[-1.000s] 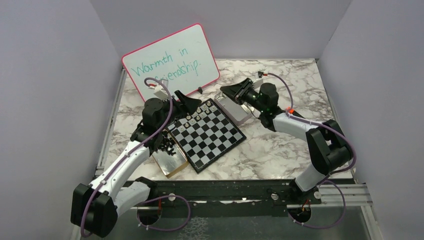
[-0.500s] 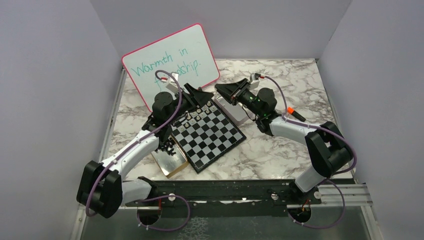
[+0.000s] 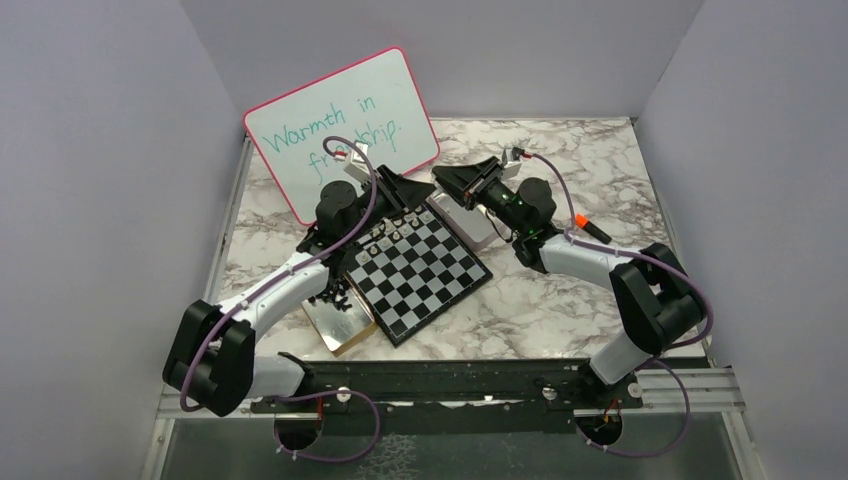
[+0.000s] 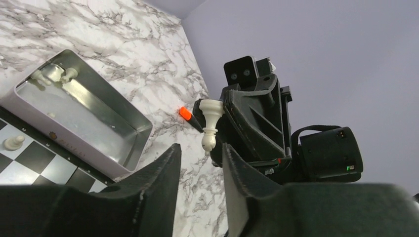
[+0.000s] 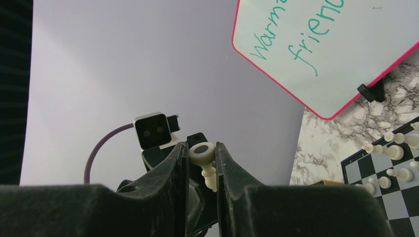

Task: Set up the chess pieces on the board
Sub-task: Place the chess piece on the chessboard.

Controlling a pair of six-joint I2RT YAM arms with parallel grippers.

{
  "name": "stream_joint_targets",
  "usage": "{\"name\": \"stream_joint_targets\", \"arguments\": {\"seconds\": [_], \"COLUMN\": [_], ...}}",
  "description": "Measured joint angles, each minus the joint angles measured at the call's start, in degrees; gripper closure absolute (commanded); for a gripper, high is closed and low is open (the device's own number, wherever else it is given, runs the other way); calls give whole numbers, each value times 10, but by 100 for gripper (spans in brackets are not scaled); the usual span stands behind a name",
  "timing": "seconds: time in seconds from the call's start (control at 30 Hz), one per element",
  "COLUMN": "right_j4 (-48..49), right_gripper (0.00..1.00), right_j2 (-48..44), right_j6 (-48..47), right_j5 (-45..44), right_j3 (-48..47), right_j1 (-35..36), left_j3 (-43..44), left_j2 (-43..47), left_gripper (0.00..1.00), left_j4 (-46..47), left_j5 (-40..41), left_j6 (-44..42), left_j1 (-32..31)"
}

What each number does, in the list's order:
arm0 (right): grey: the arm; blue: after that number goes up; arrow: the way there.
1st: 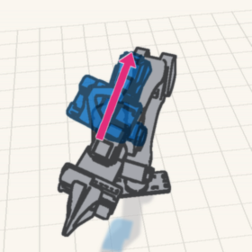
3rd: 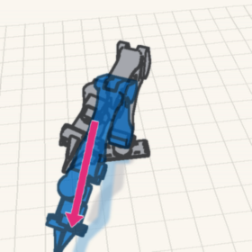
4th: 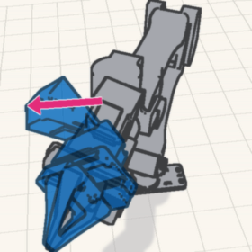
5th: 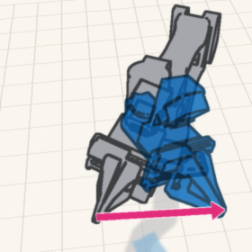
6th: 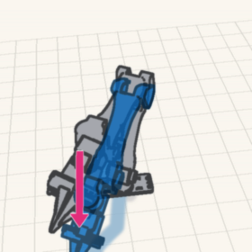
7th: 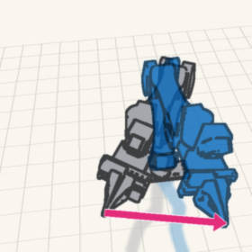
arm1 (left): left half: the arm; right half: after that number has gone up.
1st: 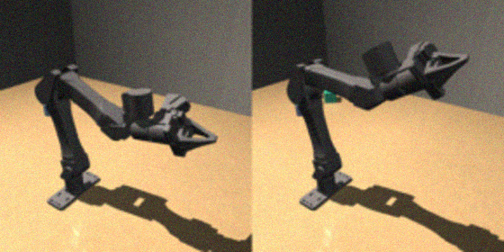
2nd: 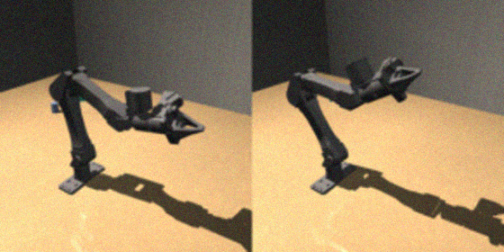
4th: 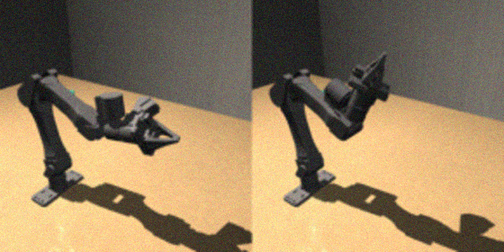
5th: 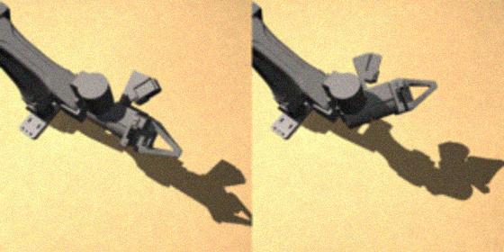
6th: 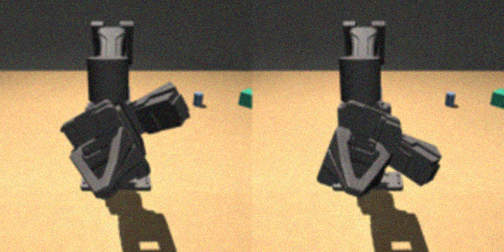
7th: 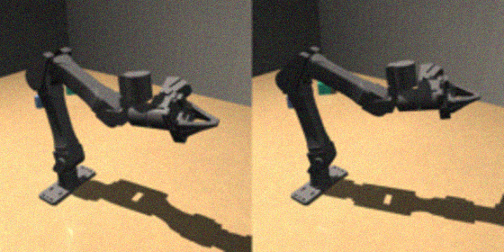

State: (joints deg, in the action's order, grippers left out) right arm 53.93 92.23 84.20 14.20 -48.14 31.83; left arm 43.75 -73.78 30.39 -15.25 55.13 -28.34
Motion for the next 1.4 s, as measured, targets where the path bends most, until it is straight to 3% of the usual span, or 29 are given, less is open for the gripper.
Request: {"name": "stream_joint_targets", "arguments": {"seconds": [0.2, 0.37, 0.5, 0.7, 1.13, 1.3, 1.4], "right_j4": [9, 20, 29, 61, 72, 46, -26], "right_gripper": [78, 78, 77, 65, 74, 54, 52], "right_j2": [0, 0, 0, 2, 0, -16, -60], "right_j6": [5, 11, 13, 10, -36, -105, -219], "right_j5": [0, 0, 0, 2, 14, 21, 35], "right_j3": [0, 2, 10, 29, 108, 111, 98], "right_j1": [0, 0, 0, 0, 0, 0, 0], "left_j3": [20, 28, 28, 27, 0, 7, 33], "left_j2": [-21, -28, -31, -31, 12, 23, 23], "left_gripper": [77, 94, 100, 100, 100, 100, 100], "left_j4": [23, 34, 37, 37, 5, -43, -119], "left_j5": [-6, -12, -19, -25, -29, -48, -66], "left_j6": [-2, -6, -10, -14, -38, -67, -103], "left_j1": [0, 0, 0, 0, 20, 23, 24]}}
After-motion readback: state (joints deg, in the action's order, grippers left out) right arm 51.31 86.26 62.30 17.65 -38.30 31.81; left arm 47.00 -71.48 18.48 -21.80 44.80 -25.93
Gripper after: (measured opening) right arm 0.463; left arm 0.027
